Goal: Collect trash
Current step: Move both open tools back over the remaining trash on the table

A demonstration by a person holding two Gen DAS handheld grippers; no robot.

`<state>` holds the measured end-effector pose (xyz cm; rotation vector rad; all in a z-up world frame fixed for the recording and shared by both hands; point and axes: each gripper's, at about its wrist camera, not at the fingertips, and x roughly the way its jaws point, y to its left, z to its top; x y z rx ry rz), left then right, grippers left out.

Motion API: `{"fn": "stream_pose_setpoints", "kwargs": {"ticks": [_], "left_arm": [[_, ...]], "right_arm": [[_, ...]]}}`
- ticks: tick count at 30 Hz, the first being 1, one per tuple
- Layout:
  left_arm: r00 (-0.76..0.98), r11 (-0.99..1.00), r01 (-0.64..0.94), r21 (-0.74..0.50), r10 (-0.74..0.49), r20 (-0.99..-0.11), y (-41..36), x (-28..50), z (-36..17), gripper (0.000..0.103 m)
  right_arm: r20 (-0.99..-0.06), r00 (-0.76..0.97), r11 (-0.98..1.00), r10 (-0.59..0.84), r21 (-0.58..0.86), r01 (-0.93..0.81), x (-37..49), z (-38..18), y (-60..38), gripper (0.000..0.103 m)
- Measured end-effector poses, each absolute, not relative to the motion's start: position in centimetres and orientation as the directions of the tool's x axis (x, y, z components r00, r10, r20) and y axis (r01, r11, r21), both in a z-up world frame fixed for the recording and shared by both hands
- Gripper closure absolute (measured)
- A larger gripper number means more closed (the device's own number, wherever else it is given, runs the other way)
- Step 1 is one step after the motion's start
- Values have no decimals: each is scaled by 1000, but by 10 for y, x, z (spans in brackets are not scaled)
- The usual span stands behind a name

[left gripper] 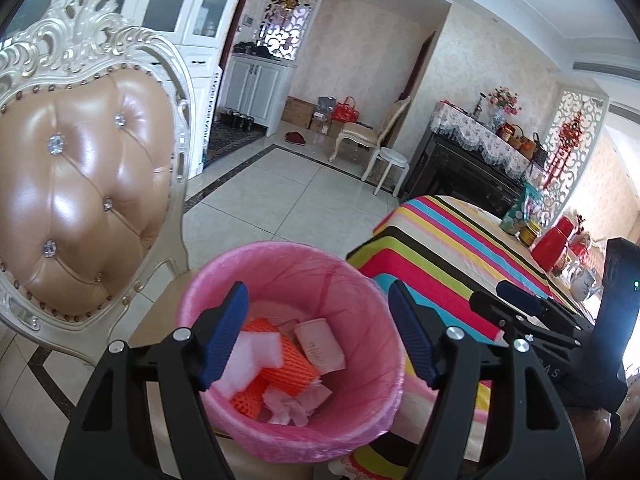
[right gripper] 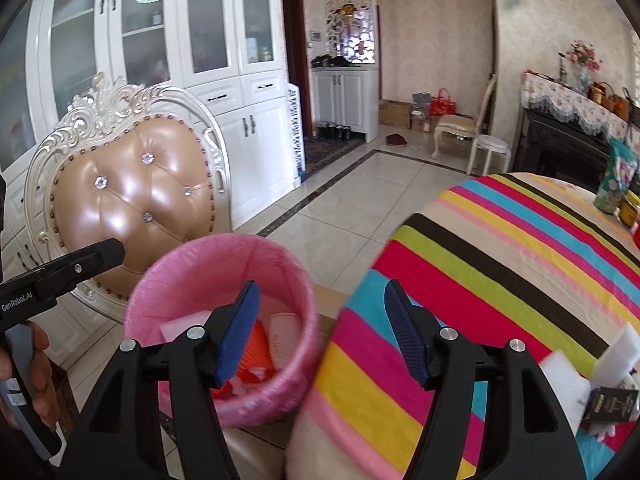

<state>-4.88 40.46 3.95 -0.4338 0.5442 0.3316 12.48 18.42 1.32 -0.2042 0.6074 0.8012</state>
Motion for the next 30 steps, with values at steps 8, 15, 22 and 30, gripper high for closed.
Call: {"fn": "stream_pose_setpoints", "kwargs": {"ticks": [8, 15, 22, 30], "left_arm": [[823, 891, -340, -301, 127, -554, 366, -23, 43, 33], [831, 913, -278, -297, 73, -551, 330, 0, 44, 33], [834, 932, -217, -289, 23, -551, 293, 21, 44, 33], [831, 946, -158, -283, -28, -555, 255, 41, 43, 33]], "right_arm": [[-569, 595, 746, 567, 49, -664, 139, 16, 129, 41], [-559, 647, 798, 519, 45, -601, 148, 16, 76, 40], [-557, 687, 844, 467, 49, -534, 156, 14, 26, 40], [-567, 717, 886, 406, 52, -460, 163, 7, -29, 40]]}}
